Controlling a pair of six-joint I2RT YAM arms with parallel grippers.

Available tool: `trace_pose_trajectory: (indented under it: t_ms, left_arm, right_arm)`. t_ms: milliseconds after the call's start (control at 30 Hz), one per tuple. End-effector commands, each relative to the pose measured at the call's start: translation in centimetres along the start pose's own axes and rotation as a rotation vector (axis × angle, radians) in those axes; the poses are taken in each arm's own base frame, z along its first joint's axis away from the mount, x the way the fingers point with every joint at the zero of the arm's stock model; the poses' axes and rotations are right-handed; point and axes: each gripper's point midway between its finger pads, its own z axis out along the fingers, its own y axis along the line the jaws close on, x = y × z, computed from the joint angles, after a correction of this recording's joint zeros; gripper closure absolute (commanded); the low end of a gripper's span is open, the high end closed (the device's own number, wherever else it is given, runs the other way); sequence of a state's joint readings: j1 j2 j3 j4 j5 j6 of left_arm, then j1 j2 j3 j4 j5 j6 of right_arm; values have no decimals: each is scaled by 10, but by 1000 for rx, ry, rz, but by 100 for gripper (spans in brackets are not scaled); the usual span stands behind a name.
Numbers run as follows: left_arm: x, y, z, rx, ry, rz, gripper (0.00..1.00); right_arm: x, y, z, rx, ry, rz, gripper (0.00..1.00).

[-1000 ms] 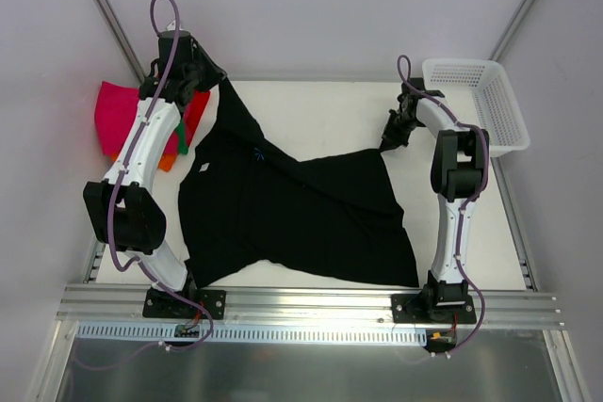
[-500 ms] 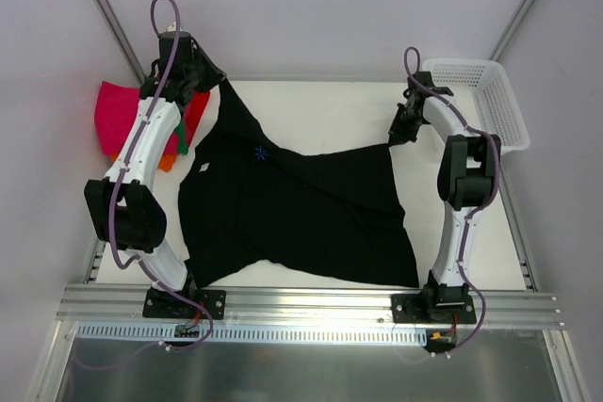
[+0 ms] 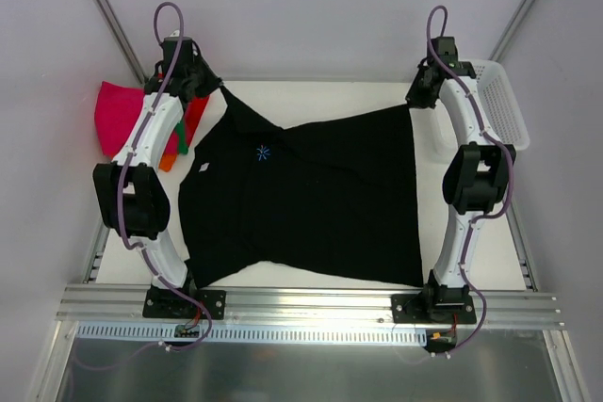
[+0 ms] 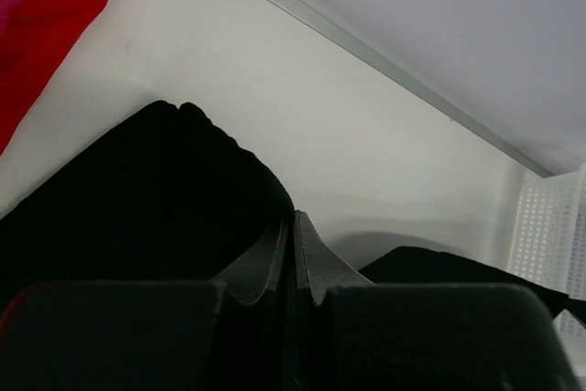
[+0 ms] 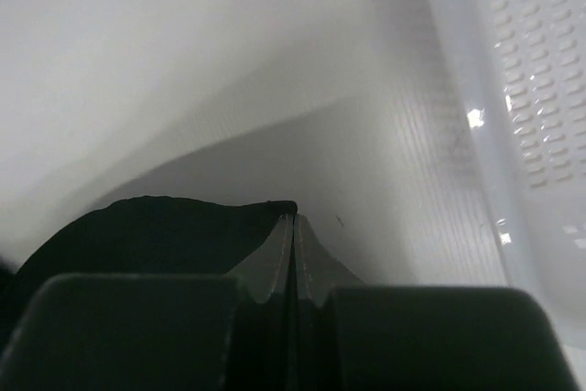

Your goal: Fold and stack the t-shirts

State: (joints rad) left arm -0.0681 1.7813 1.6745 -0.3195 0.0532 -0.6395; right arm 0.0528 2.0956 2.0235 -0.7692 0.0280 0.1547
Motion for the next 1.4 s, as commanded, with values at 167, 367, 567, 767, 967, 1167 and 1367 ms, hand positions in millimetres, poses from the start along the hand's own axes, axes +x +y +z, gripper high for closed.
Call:
trace_pose_trajectory:
  t_ms: [167, 367, 567, 767, 967, 1167, 1367]
  left_arm:
    - [-28, 4, 18, 22, -35, -6, 100]
    - [-33, 9, 37, 19, -29, -12, 100]
    - [-38, 7, 56, 32, -28, -3, 100]
    - [-54, -3, 70, 61, -59, 35, 100]
    - [-67, -10, 83, 81, -86, 59, 100]
    - [-73, -9, 93, 76, -106, 70, 100]
    - [-71, -5, 98, 63, -104, 66, 100]
  right_arm:
    - [-39, -23, -4, 70, -74, 4, 99]
    - [-52, -22, -2, 74, -104, 4, 99]
    - [-73, -36, -1, 89, -148, 23, 100]
    - [-86, -44, 6, 94, -173, 34, 100]
    - [-99, -46, 13, 79, -201, 38, 99]
    - [-102, -48, 21, 72, -211, 34, 99]
    - [-103, -51, 22, 81, -219, 37, 100]
